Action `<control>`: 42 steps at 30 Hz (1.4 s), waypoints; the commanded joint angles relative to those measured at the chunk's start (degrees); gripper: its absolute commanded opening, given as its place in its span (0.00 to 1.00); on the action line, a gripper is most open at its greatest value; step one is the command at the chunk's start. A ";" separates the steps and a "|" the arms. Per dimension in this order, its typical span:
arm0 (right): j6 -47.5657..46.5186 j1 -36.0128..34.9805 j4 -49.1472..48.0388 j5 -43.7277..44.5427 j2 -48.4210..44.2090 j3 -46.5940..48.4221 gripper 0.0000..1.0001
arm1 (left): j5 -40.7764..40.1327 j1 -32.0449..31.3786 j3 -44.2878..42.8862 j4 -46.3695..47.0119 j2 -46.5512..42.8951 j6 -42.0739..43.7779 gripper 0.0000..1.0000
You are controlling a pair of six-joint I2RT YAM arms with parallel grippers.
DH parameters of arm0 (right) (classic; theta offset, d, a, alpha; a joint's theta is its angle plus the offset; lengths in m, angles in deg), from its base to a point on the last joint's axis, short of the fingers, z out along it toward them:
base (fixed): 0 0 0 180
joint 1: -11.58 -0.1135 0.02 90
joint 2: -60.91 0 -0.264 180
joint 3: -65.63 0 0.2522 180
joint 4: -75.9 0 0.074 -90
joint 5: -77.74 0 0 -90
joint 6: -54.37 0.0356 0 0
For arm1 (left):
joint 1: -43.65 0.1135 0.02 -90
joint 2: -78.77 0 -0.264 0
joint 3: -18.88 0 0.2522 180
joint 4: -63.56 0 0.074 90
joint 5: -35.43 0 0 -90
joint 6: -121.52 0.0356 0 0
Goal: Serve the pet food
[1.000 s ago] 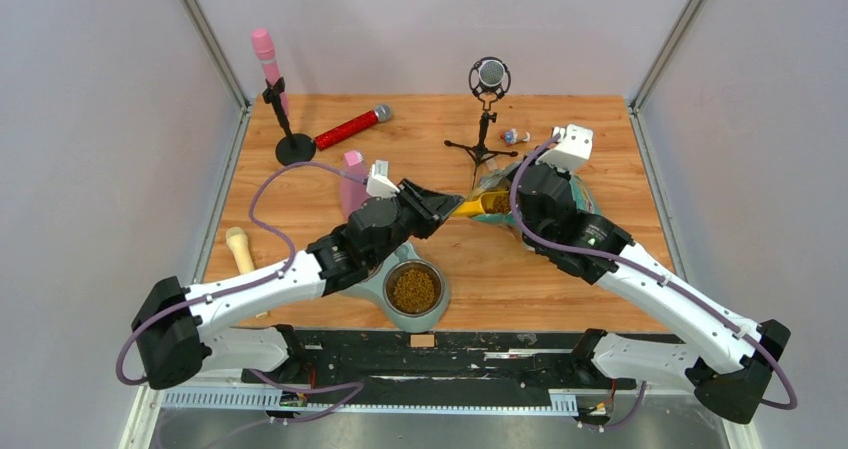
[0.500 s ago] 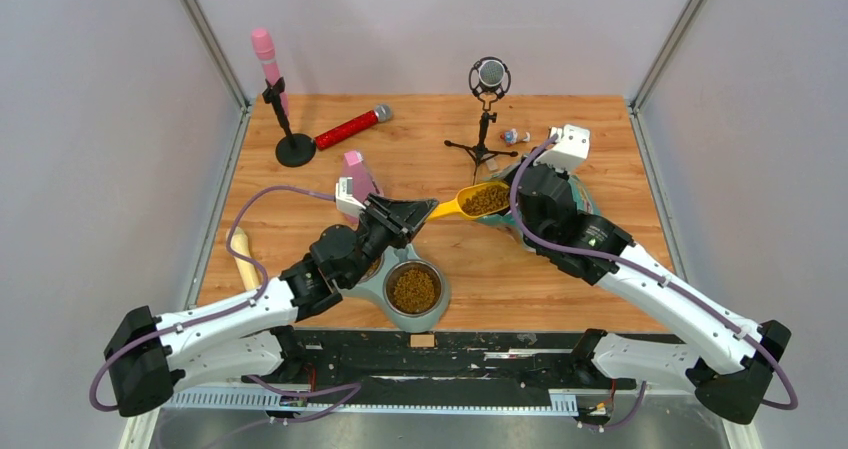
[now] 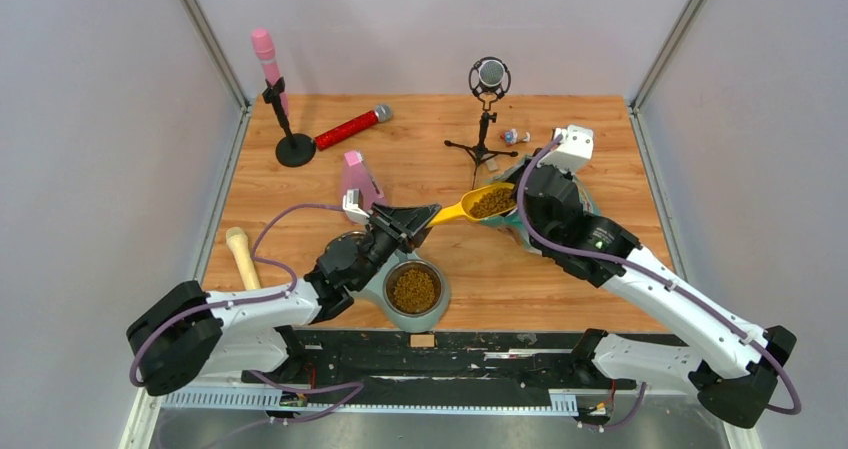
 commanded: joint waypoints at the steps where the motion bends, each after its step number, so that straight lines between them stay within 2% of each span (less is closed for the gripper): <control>1: 0.79 0.19 -7.55 1.77 -4.14 2.51 0.00 | -1.62 0.91 2.61 11.01 2.44 -3.06 0.00; 9: 0.17 0.19 -7.72 1.06 -4.98 2.59 0.00 | -3.22 0.98 6.07 17.44 1.35 -4.73 0.00; 19: -0.50 0.19 -7.83 1.10 -4.99 2.85 0.00 | -4.34 0.92 5.23 2.49 -11.89 -2.25 0.00; 29: -1.14 0.19 -8.00 1.01 -5.37 2.50 0.00 | -11.41 0.93 5.53 -21.09 -33.06 0.97 0.00; 39: -1.79 0.19 -8.34 1.67 -4.41 2.59 0.00 | -21.56 1.04 3.63 -52.22 -54.87 2.96 0.00; 42: -2.33 0.19 -8.68 1.82 -4.07 2.68 0.00 | -23.61 0.94 2.68 -58.42 -59.98 3.31 0.00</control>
